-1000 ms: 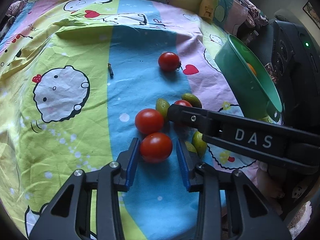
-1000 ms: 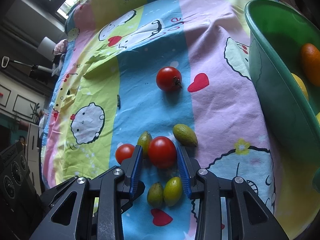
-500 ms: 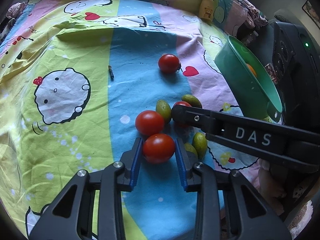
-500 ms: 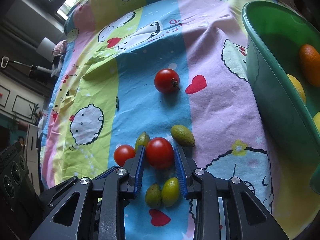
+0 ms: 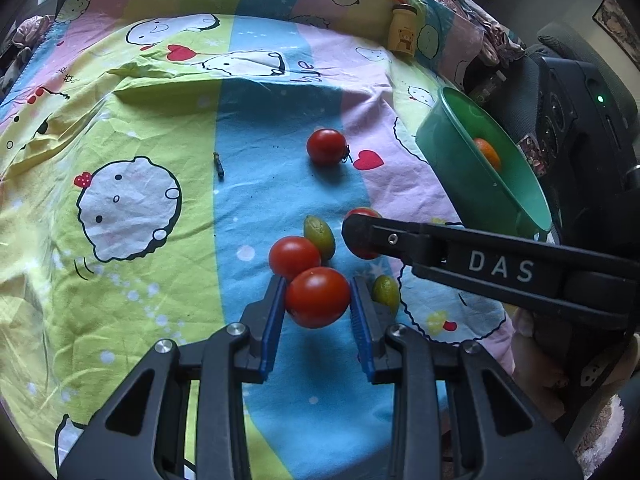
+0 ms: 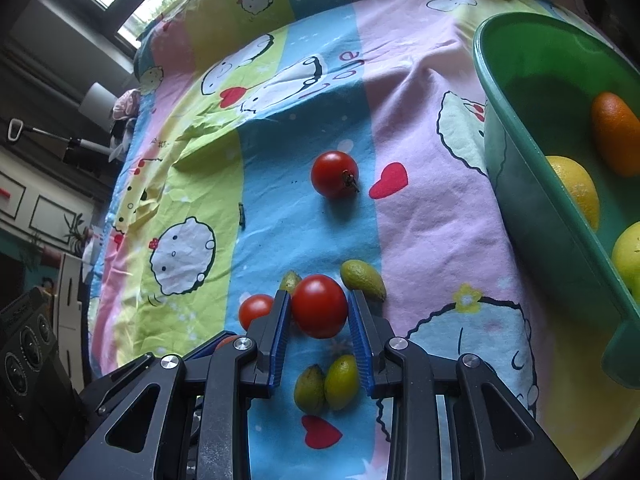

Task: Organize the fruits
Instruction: 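Close both grippers on their red cherry tomatoes and lift them, then carry both held tomatoes over the green basin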

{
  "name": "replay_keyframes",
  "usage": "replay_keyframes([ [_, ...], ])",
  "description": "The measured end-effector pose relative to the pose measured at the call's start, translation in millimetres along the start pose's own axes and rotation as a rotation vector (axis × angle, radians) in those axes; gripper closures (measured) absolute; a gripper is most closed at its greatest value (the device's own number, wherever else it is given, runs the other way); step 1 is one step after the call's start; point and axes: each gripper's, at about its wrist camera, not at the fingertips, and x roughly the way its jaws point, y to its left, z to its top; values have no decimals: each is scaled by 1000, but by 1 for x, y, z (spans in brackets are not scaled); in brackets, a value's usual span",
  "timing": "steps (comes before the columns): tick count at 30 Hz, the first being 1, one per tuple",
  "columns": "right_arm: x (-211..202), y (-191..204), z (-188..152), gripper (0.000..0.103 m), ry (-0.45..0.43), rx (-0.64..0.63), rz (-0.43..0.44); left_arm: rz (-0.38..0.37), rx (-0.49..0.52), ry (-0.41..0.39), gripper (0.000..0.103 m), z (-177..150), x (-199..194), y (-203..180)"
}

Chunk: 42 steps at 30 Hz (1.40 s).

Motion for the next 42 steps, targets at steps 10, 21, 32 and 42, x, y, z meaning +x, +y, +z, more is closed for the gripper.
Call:
replay_keyframes([
  [10,-17,2,2,71,-57,-6,28,12,21,-60,71,2,-13,-8],
  [21,-48,5,3,71,-148,-22,72,40,47,-136,71,8,-27,-21],
  [32,-84,-8,3,71,-252,0,95,30,69,-207,71,16,-39,-41],
  [42,-106,-28,4,71,-321,37,85,-9,105,-265,71,31,-43,-69],
])
